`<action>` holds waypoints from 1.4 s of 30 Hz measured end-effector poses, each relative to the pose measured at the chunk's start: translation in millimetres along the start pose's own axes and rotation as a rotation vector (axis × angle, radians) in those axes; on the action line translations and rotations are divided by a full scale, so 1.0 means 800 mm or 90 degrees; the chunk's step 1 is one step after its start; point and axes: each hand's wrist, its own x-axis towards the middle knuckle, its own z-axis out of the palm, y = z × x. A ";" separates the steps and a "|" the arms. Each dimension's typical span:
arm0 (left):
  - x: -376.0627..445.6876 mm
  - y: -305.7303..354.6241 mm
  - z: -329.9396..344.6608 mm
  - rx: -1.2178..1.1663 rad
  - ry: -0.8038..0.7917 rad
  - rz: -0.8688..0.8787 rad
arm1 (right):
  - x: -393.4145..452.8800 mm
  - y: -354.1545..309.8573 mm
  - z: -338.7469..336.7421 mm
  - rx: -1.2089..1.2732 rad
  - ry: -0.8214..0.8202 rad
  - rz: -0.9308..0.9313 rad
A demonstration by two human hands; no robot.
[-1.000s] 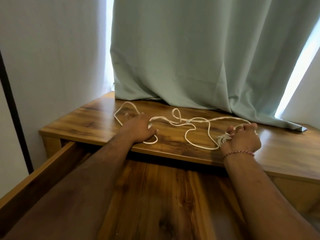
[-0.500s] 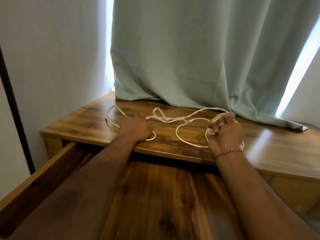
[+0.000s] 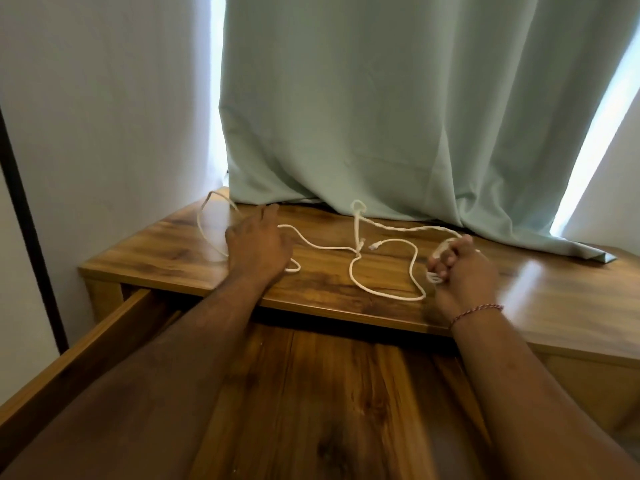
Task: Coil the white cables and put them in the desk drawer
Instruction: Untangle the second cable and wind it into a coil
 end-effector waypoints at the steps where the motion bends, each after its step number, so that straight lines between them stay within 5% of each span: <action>1: -0.005 0.003 -0.005 0.015 0.040 0.063 | -0.008 0.005 0.011 -0.040 -0.029 -0.004; 8: -0.020 0.034 -0.026 -0.053 0.097 0.217 | -0.056 0.017 0.051 -0.114 -0.131 -0.098; 15: 0.001 0.020 -0.069 -0.143 -0.211 0.011 | -0.056 0.026 0.045 -0.189 -0.143 -0.127; 19: 0.003 0.016 -0.095 -0.036 -0.289 0.025 | -0.047 0.040 0.036 -0.309 -0.179 -0.116; 24: 0.001 0.021 -0.110 0.199 -0.588 0.083 | -0.036 0.060 0.027 -0.452 -0.211 -0.100; 32: 0.055 0.042 -0.046 0.306 -0.390 0.460 | -0.045 0.069 0.025 -0.588 -0.212 -0.215; 34: 0.080 0.046 -0.031 0.321 -0.353 0.441 | -0.047 0.071 0.025 -0.588 -0.208 -0.236; 38: 0.090 0.075 -0.019 0.354 -0.527 0.276 | -0.049 0.071 0.028 -0.611 -0.228 -0.241; 42: 0.062 0.093 -0.029 0.317 -0.341 0.282 | -0.057 0.067 0.030 -0.638 -0.242 -0.260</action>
